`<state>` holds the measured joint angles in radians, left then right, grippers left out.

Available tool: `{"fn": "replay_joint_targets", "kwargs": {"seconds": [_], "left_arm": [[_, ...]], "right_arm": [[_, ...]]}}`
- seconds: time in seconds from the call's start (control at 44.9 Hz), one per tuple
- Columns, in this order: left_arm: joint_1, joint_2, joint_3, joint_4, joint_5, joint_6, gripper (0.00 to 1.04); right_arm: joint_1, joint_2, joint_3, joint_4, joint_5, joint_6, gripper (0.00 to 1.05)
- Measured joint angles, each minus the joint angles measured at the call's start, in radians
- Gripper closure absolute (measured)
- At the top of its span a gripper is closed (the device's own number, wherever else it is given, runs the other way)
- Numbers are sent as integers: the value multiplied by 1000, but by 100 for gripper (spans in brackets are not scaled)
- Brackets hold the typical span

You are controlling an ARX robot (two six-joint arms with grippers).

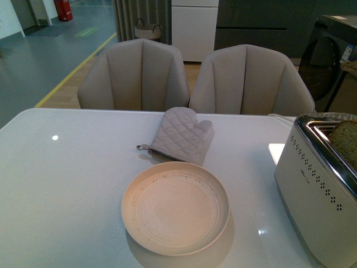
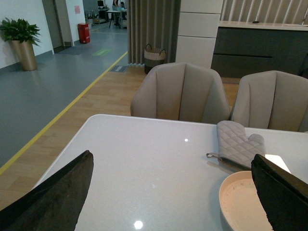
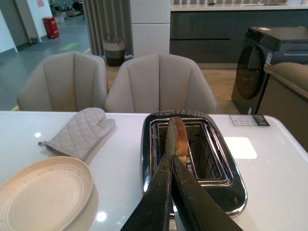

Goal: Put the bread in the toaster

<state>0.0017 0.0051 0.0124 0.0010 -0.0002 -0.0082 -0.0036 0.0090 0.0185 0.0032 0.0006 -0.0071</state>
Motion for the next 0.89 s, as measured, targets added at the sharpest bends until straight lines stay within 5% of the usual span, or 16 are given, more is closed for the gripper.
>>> {"fn": "replay_joint_targets", "kwargs": {"seconds": [0.401,0.602,0.892], "left_arm": [[0,0,0,0,0,0,7],[0,0,0,0,0,0,7],[0,0,0,0,0,0,7]], "right_arm": [[0,-3,0,0,0,0,103],[0,-3,0,0,0,0,59],[0,-3,0,0,0,0,11]]}}
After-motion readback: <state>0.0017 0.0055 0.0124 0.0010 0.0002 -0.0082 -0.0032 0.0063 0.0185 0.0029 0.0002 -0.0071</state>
